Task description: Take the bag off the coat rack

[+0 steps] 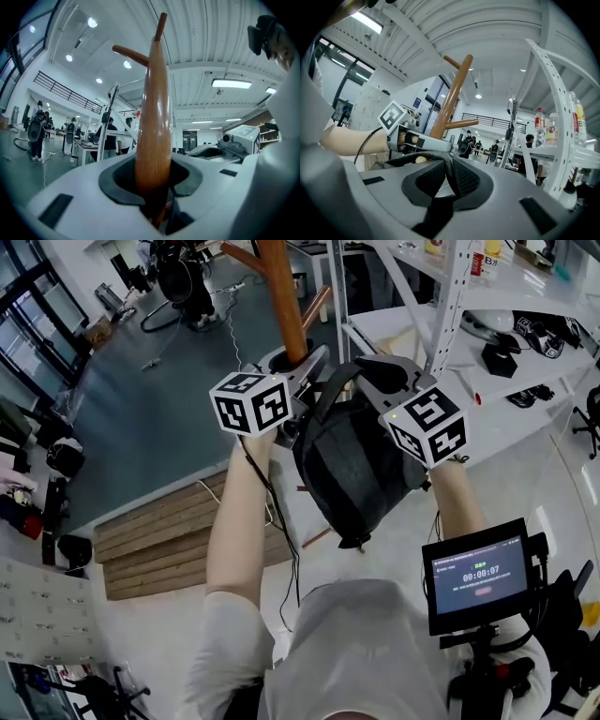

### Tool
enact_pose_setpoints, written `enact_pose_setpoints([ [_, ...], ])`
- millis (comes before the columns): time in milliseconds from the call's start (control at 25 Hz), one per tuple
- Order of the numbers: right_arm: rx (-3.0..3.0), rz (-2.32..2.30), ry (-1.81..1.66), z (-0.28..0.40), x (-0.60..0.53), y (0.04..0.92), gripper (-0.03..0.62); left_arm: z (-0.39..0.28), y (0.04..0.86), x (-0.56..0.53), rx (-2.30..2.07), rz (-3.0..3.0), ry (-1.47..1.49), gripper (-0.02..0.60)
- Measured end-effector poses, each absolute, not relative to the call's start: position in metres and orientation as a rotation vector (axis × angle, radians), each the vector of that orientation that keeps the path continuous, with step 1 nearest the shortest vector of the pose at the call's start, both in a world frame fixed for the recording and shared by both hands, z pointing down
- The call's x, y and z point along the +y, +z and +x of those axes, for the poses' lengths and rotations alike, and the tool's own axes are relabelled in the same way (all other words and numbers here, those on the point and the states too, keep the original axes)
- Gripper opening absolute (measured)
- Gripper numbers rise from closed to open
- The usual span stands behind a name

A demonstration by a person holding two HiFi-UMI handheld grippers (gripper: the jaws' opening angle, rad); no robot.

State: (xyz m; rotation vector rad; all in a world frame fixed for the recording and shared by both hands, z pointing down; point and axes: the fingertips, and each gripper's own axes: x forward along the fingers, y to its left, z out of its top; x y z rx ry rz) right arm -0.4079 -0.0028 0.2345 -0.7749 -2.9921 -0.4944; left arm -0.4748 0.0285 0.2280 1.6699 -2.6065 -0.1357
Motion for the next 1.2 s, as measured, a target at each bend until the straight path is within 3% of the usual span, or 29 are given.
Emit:
enact_pose_setpoints([
  [400, -3.077, -0.712, -0.24, -0.362, -0.066, 0.222, 0.052, -0.481, 0.228, 0.044, -2.672, 1.612, -0.163, 0.126],
  [680, -3.107, -0.525, -0.188, -0.324, -0.105, 0.23, 0.051, -0.468, 0.231, 0.058, -2.825, 1.451, 0.04, 0.126],
  [920, -3.119, -0.353, -0.243, -0.29, -0.133, 0.229, 0.052, -0.445, 0.219, 0.08, -2.964, 1.338, 0.15, 0.17],
  [1200, -3.119, -0.13, -0.299, -0.252, -0.174, 0.225, 0.052, -0.412, 0.179, 0.109, -3.087, 1.369, -0.085, 0.17],
])
